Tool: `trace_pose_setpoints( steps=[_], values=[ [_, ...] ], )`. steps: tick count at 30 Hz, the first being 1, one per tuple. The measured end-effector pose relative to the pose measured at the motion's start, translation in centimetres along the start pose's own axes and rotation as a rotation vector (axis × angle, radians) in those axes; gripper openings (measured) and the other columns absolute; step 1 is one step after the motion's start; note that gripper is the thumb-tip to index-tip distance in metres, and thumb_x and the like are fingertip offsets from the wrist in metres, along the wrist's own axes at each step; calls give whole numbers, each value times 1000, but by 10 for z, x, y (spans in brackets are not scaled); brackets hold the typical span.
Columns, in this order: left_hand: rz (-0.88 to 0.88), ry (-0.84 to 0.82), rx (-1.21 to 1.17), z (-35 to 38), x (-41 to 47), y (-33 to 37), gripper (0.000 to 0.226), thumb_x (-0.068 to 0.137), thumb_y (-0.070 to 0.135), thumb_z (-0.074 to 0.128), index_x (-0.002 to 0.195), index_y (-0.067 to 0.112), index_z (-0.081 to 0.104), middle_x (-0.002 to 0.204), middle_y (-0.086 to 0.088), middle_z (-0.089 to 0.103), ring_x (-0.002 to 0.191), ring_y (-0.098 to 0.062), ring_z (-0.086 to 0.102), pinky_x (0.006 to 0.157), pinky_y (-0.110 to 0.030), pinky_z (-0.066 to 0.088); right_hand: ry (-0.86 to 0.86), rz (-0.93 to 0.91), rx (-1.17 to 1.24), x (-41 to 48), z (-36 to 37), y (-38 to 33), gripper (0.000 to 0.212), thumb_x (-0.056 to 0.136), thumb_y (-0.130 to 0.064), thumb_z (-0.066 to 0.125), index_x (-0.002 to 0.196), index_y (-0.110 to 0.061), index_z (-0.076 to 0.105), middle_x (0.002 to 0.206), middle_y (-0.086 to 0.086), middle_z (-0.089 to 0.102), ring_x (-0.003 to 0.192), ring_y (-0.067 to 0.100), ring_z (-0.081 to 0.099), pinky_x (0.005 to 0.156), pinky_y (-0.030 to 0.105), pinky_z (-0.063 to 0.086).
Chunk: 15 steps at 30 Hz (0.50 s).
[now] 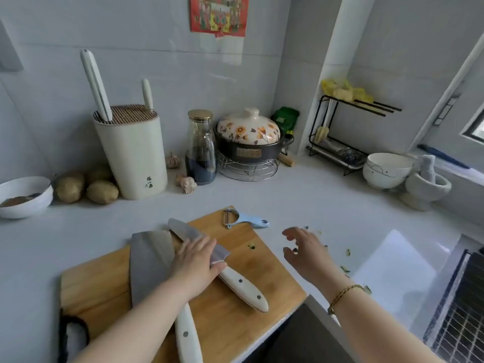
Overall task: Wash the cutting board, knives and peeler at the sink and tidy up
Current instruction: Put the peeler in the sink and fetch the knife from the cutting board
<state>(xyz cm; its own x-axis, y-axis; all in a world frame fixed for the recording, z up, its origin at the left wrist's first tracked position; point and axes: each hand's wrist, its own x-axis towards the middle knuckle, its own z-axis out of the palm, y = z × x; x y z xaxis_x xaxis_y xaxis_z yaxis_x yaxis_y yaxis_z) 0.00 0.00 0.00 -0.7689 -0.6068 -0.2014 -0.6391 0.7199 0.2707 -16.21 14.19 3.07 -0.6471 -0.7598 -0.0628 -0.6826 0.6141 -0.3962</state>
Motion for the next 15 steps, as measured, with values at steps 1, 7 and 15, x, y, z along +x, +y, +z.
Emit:
trace_pose_setpoints(
  steps=[1, 7, 15],
  values=[
    [1, -10, 21, 3, 2, 0, 58, 98, 46, 25, 148, 19, 13, 157, 4, 7, 144, -11, 2, 115, -29, -3, -12, -13, -15, 8, 2, 0, 39, 94, -23, 43, 133, -23, 40, 131, -5, 48, 122, 13, 41, 93, 21, 35],
    [-36, -45, 85, 13, 3, 7, 52, 100, 40, 15, 148, 20, 12, 157, 6, 4, 144, -8, -1, 115, -32, -9, -113, -105, -76, 64, 17, -7, 45, 94, -19, 43, 139, -20, 35, 144, -3, 38, 132, 19, 30, 106, 27, 27],
    [-71, -62, 40, 11, 10, 7, 51, 100, 39, 19, 147, 21, 15, 157, 6, 3, 143, -7, -3, 113, -31, -12, -212, -176, -165, 111, 35, -18, 47, 98, -18, 34, 143, -21, 25, 147, 0, 34, 135, 21, 27, 109, 31, 24]
  ],
)
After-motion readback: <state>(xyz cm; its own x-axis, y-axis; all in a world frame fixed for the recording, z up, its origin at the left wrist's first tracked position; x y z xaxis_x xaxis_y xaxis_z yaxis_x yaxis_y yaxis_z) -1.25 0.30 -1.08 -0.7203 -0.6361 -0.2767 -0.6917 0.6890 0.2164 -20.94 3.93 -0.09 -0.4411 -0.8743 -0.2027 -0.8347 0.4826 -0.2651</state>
